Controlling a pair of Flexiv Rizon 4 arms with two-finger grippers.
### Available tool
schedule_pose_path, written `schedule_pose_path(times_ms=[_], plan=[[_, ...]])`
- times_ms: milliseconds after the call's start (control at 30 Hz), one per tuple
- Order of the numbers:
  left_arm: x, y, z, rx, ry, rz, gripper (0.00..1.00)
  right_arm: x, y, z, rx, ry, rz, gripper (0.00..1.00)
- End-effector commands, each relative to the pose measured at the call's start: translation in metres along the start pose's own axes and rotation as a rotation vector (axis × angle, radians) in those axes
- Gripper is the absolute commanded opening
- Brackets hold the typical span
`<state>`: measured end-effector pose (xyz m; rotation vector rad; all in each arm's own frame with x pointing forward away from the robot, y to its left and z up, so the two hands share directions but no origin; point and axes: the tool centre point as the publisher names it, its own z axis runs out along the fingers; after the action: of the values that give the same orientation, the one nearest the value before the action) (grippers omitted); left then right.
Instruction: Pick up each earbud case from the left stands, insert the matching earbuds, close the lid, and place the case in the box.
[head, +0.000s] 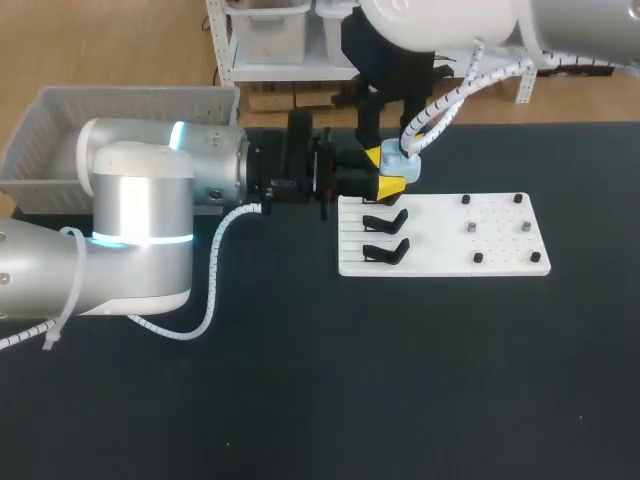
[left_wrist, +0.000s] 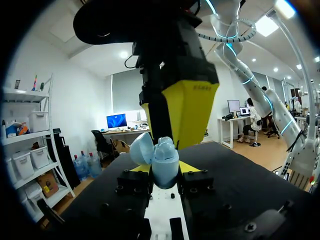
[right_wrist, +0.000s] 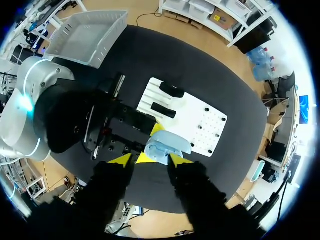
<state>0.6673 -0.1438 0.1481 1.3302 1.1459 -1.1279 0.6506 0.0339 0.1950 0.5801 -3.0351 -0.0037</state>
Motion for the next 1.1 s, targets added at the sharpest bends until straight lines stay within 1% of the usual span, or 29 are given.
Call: schedule_pose_path(times_ms=[33, 133, 233, 300, 367, 400, 500, 600, 733, 833, 967, 1100], plan=[[0.001, -0.002, 0.000, -0.008, -0.004, 0.004, 0.00, 0.017, -0.005, -0.016, -0.027, -0.035, 0.012, 1.00], [0.001, -0.002, 0.000, -0.008, -0.004, 0.004, 0.00, 0.017, -0.010, -0.028, -0.066, -0.070, 0.044, 1.00], [0.001, -0.002, 0.000, -0.008, -0.004, 0.004, 0.00, 0.007, -0.020, -0.037, -0.070, -0.121, 0.126, 1.00], [0.001, -0.002, 0.000, -0.008, -0.004, 0.004, 0.00, -0.003, -0.029, -0.037, -0.050, -0.145, 0.235, 1.00], [0.001, -0.002, 0.000, -0.008, -0.004, 0.004, 0.00, -0.012, -0.038, -0.038, -0.082, -0.170, 0.336, 1.00], [0.001, -0.002, 0.000, -0.008, -0.004, 0.004, 0.00, -0.016, -0.042, -0.037, -0.074, -0.192, 0.375, 1.00], [0.001, -0.002, 0.000, -0.008, -0.004, 0.004, 0.00, -0.027, -0.050, -0.034, -0.077, -0.235, 0.449, 1.00], [0.001, -0.002, 0.000, -0.008, -0.004, 0.004, 0.00, -0.037, -0.057, -0.031, -0.083, -0.271, 0.488, 1.00], [0.001, -0.002, 0.000, -0.008, -0.004, 0.004, 0.00, -0.047, -0.067, -0.020, -0.074, -0.262, 0.512, 1.00], [0.001, -0.002, 0.000, -0.008, -0.004, 0.004, 0.00, -0.049, -0.074, -0.008, -0.054, -0.242, 0.521, 1.00], [0.001, -0.002, 0.000, -0.008, -0.004, 0.004, 0.00, -0.046, -0.082, 0.006, -0.048, -0.204, 0.531, 1.00], [0.001, -0.002, 0.000, -0.008, -0.004, 0.004, 0.00, -0.037, -0.085, 0.015, -0.041, -0.178, 0.528, 1.00]])
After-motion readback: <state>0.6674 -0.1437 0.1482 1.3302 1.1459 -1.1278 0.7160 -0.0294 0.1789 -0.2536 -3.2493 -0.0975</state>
